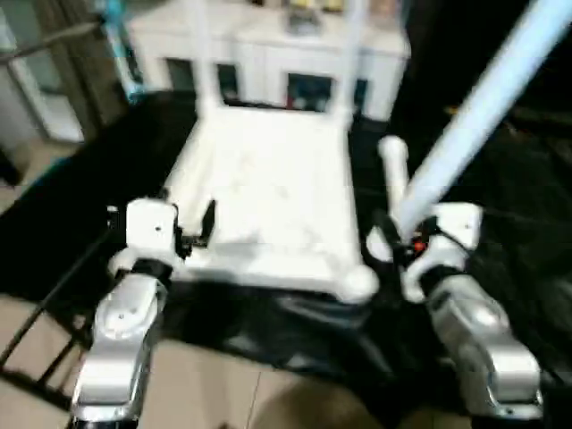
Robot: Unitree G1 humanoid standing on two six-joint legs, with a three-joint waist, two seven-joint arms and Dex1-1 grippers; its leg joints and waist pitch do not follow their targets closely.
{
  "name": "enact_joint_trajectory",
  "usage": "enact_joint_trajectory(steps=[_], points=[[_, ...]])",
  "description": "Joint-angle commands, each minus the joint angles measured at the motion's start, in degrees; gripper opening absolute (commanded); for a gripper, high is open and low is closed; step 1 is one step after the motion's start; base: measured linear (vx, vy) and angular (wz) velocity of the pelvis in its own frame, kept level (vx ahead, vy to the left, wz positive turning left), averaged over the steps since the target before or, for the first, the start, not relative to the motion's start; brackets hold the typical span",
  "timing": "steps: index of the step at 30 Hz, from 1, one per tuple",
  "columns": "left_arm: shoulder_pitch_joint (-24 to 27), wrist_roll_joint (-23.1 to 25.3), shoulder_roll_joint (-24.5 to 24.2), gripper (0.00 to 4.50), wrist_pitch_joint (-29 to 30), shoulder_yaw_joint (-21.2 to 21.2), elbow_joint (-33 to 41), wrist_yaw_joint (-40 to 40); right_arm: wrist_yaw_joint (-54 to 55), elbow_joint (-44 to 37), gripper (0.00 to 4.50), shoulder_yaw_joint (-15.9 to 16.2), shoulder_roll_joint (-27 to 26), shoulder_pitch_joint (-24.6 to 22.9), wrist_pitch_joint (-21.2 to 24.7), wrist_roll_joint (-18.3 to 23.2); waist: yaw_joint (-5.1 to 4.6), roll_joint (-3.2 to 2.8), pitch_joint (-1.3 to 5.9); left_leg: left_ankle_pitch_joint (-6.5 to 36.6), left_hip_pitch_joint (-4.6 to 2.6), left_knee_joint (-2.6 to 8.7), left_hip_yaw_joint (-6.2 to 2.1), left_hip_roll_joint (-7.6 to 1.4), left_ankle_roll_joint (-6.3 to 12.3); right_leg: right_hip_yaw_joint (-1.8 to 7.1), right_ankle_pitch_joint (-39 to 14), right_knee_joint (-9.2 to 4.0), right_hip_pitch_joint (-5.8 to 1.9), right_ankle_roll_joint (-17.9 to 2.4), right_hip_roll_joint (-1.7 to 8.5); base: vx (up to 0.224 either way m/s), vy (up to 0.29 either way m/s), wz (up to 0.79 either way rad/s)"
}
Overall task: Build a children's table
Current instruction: Move to table
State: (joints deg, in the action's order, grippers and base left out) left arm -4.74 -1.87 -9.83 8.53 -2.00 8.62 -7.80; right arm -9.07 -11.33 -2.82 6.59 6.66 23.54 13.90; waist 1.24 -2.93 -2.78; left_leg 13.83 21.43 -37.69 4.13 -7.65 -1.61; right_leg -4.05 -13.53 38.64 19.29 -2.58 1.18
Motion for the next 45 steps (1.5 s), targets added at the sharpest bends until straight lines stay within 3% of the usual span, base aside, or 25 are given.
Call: enact_joint_trajectory(steps=[1, 3, 5, 7, 9, 13, 18, 19, 21, 23, 24, 25, 26, 28, 29, 30, 31, 34, 36, 37, 38, 40, 42, 43, 45], points=[[0.0, -0.7, 1.7, 4.13, 0.6, 1.7, 1.3, -0.1, 0.2, -0.8, 1.90, -1.5, 1.1, -0.2, -0.5, -0.3, -0.81, -1.70, 3.46, 12.1, -3.44, 10.98, -7.50, -12.90, -0.09, 1.38, -7.5, 2.03, 3.64, 1.9, 3.25, -0.069, 0.045, 0.08], [-0.1, -0.6, 1.7, 4.13, 0.9, 1.7, 1.4, -0.1, 0.1, -0.7, 1.90, -1.5, 1.1, -0.1, -0.6, -0.3, -0.22, -1.08, 3.55, 10.7, -2.48, 10.35, -5.18, -8.78, 7.02, 2.20, -4.4, -0.34, 2.45, 0.5, 4.05, -0.082, -0.024, 0.00], [-0.4, -0.8, 1.2, 4.13, 0.9, 1.3, 1.1, -0.5, -0.3, -0.6, 1.90, -1.3, 1.0, -0.2, -0.7, -0.2, 1.57, 3.08, 4.13, 6.5, 2.33, 3.64, 1.32, -0.68, 6.30, 5.84, -2.3, -8.62, -1.19, -2.0, 10.55, -0.086, -0.074, -0.09], [-0.6, -1.2, 0.0, 4.13, 0.3, 1.3, 0.6, -2.2, -0.5, -0.6, 1.90, -0.9, 0.9, -0.6, -0.8, 0.0, 3.57, 3.56, 4.05, -1.0, 2.43, 4.30, 1.36, -1.80, 3.31, 6.24, -11.1, -8.48, -0.86, 5.8, 10.55, -0.081, -0.132, -0.15], [-0.4, -1.6, -1.0, 4.13, -0.7, 1.6, 0.8, -4.1, -0.5, -0.5, 1.90, -0.7, 0.8, -0.8, -0.9, -0.2, 3.55, 2.31, 3.32, 1.6, 2.01, 6.42, 1.76, -2.81, 0.40, 4.55, -18.7, -8.83, 0.26, 4.5, 8.17, -0.061, -0.075, -0.14], [-0.5, -1.3, -1.4, 4.13, -0.2, 1.6, 1.2, -4.5, -0.5, -0.6, 1.90, -0.5, 0.7, -0.8, -0.9, -0.2, 1.72, 1.12, 1.71, 33.5, -2.43, 8.23, 1.21, -4.10, -4.20, 2.58, -40.6, -10.36, 1.46, 1.2, 5.87, -0.013, -0.013, -0.03], [-0.9, -1.4, -2.0, 4.13, 0.0, 1.8, 0.8, -5.2, -1.2, -0.3, 1.90, 0.5, 1.0, -1.1, -0.7, -0.5, -0.22, -0.25, 0.91, 44.4, -4.70, 10.24, 0.33, -4.47, -3.48, 0.07, -33.9, -10.52, -1.85, 0.7, 4.62, 0.033, 0.042, -0.11], [-0.9, -1.4, -2.1, 4.13, 0.0, 1.9, 0.8, -5.3, -1.2, -0.2, 1.90, 0.6, 1.0, -1.2, -0.7, -0.7, -1.03, -0.89, 0.94, 45.5, -8.12, 9.92, 1.33, -5.12, -4.53, 0.93, -33.1, -10.69, -0.07, -0.3, 4.04, 0.075, 0.049, -0.15], [-0.8, -1.6, -2.4, 4.13, 0.0, 2.2, 0.7, -6.0, -1.4, -0.2, 1.90, 0.9, 1.0, -1.3, -0.7, -0.9, -1.31, -0.44, 1.31, 42.7, -9.42, 10.82, 1.30, -6.01, -4.98, 1.33, -25.5, -9.02, -0.12, -2.1, 3.74, 0.100, 0.028, -0.48], [-0.7, -1.6, -2.4, 4.13, 0.0, 2.4, 0.7, -6.2, -1.4, -0.2, 1.90, 0.9, 1.0, -1.2, -0.7, -0.7, -1.18, 0.47, 2.08, 32.3, -6.71, 10.81, 3.36, -4.01, -2.77, 3.19, -19.7, -9.53, -3.25, -5.2, 4.93, 0.122, 0.018, -0.63], [-0.6, -1.6, -2.4, 4.13, 0.0, 2.4, 0.6, -6.2, -1.4, -0.2, 1.90, 0.9, 1.0, -1.2, -0.8, -0.7, -0.12, 1.89, 2.72, 23.1, -1.72, 9.41, 3.58, -1.66, 0.27, 4.13, -18.4, -10.60, -7.96, -4.8, 6.06, 0.191, -0.001, -0.33], [-0.6, -1.5, -2.3, 4.13, -0.1, 2.5, 0.4, -6.2, -1.4, -0.1, 1.90, 1.0, 1.1, -1.1, -0.9, -0.8, 1.73, 1.33, 3.71, 9.8, 0.22, 4.12, 4.07, 0.01, 4.86, 7.91, -24.0, -12.50, -10.44, -5.2, 10.47, 0.191, -0.001, -0.33], [-0.5, -1.5, -2.3, 4.13, -0.1, 2.5, 0.4, -6.3, -1.5, -0.1, 1.90, 1.1, 1.2, -1.1, -0.9, -0.8, 1.51, 1.67, 3.57, 2.8, 3.03, 1.12, 2.60, -0.71, 7.63, 8.85, -26.9, -13.15, -11.37, -8.1, 11.33, 0.201, -0.004, -0.06], [-0.4, -1.6, -2.3, 4.13, -0.1, 2.9, 0.4, -6.4, -1.9, 0.1, 1.90, 1.8, 2.0, -1.2, -1.0, -1.8, 1.31, 0.24, 3.60, -3.8, 3.48, 3.65, 2.09, -1.57, 8.36, 5.00, -20.9, -12.00, -10.19, -8.0, 7.49, 0.188, 0.015, -0.02], [-0.4, -1.6, -2.3, 4.13, -0.1, 2.9, 0.4, -6.4, -1.9, 0.1, 1.90, 1.8, 2.0, -1.2, -1.0, -1.8, 0.95, -0.68, 3.57, -5.0, 1.73, 5.77, 2.28, -2.13, 8.01, 2.57, -19.2, -11.58, -8.71, -6.4, 5.35, 0.213, 0.049, -0.05], [-0.3, -1.8, -2.2, 4.13, -0.2, 3.0, 0.5, -6.6, -2.2, 0.0, 1.90, 2.7, 2.8, -1.4, -2.1, -3.3, -1.22, -2.55, 3.48, -0.3, -4.94, 8.27, -2.41, -5.08, 12.42, -0.58, -15.5, -6.38, -3.54, -2.3, 0.73, 0.280, 0.043, -0.04], [-0.2, -2.3, -2.0, 4.13, -0.6, 2.9, 0.5, -6.8, -2.0, -0.1, 1.90, 2.0, 2.2, -1.4, -1.8, -2.5, -3.98, -2.18, 5.16, -1.9, -12.44, 7.46, -8.05, -8.85, 22.89, -0.64, -13.5, 0.71, 3.48, 1.9, 1.22, 0.280, 0.043, -0.04], [0.1, -3.9, -1.4, 4.13, -1.5, 2.9, 0.7, -7.9, -1.4, -0.1, 1.90, 0.4, 1.3, -0.9, -1.0, -0.9, -2.83, -0.30, 4.94, -28.6, -10.69, 5.68, -7.75, -8.07, 30.68, 1.93, -1.9, 4.43, 8.77, 9.8, 4.15, 0.226, -0.011, -0.10], [0.6, -4.4, -1.7, 4.13, -1.8, 3.7, 0.8, -9.5, -2.0, 0.1, 1.90, 0.8, 2.1, -0.5, -1.6, -1.5, -1.81, 2.43, 4.92, -36.2, -8.36, 1.75, -2.59, -1.23, 23.52, 4.47, 17.7, -2.63, 8.22, 4.2, 5.93, 0.120, -0.043, -0.08], [0.9, -4.5, -1.9, 4.13, -2.2, 4.2, 1.0, -10.3, -2.5, 0.2, 1.90, 1.0, 2.4, -0.3, -1.7, -1.7, -0.89, 7.53, 5.97, -20.3, -0.91, -0.77, 1.18, 5.71, 14.82, 9.02, 35.0, -5.30, -0.67, 6.8, 8.07, 0.074, -0.056, 0.03], [1.2, -5.6, -2.0, 4.13, -0.9, 4.4, 1.0, -11.4, -3.2, 0.1, 1.90, 1.3, 2.8, -0.2, -1.9, -1.7, 0.75, 5.39, 4.55, -7.8, 0.33, -2.80, -0.40, 3.40, 8.33, 11.24, 54.9, -5.35, -1.32, 0.1, 12.86, 0.048, -0.034, 0.23], [0.7, -8.5, -2.6, 4.13, 0.5, 4.6, -0.5, -15.1, -5.9, -0.2, 1.90, 2.5, 4.4, 0.2, -2.4, -1.5, 0.94, 4.80, 5.19, -11.0, 0.39, 0.26, -0.01, 3.01, 1.78, 6.76, 74.1, -2.98, -1.82, -2.0, 8.99, 0.062, -0.029, 0.12], [-0.2, -9.7, -3.7, 4.40, 0.2, 5.1, -1.8, -18.5, -7.2, -0.1, 1.90, 2.7, 5.0, 0.4, -2.4, -1.0, 0.76, 2.04, 4.71, -11.6, 0.59, 3.64, -0.16, 0.32, 0.84, 5.04, 54.6, -3.64, -0.83, -3.4, 6.05, -0.060, -0.042, 0.00], [-0.5, -10.4, -5.5, 4.47, 0.5, 6.3, -2.1, -22.4, -8.1, -0.1, 1.90, 2.9, 5.7, 0.6, -2.7, -1.1, 0.23, 1.03, 4.14, -8.6, -0.62, 4.47, -0.69, -2.12, -0.01, 3.83, 32.1, -3.94, 0.22, -5.9, 4.45, -0.076, -0.028, 0.03], [-0.8, -11.1, -7.8, 4.47, 0.4, 7.8, -2.2, -27.3, -9.1, 0.0, 1.90, 3.2, 6.4, 0.8, -2.9, -1.2, -0.05, 0.80, 3.39, 1.8, -2.11, 5.65, -0.44, -4.00, 0.90, 3.94, 7.0, -5.53, 0.93, -9.6, 5.02, 0.000, 0.000, 0.00]])
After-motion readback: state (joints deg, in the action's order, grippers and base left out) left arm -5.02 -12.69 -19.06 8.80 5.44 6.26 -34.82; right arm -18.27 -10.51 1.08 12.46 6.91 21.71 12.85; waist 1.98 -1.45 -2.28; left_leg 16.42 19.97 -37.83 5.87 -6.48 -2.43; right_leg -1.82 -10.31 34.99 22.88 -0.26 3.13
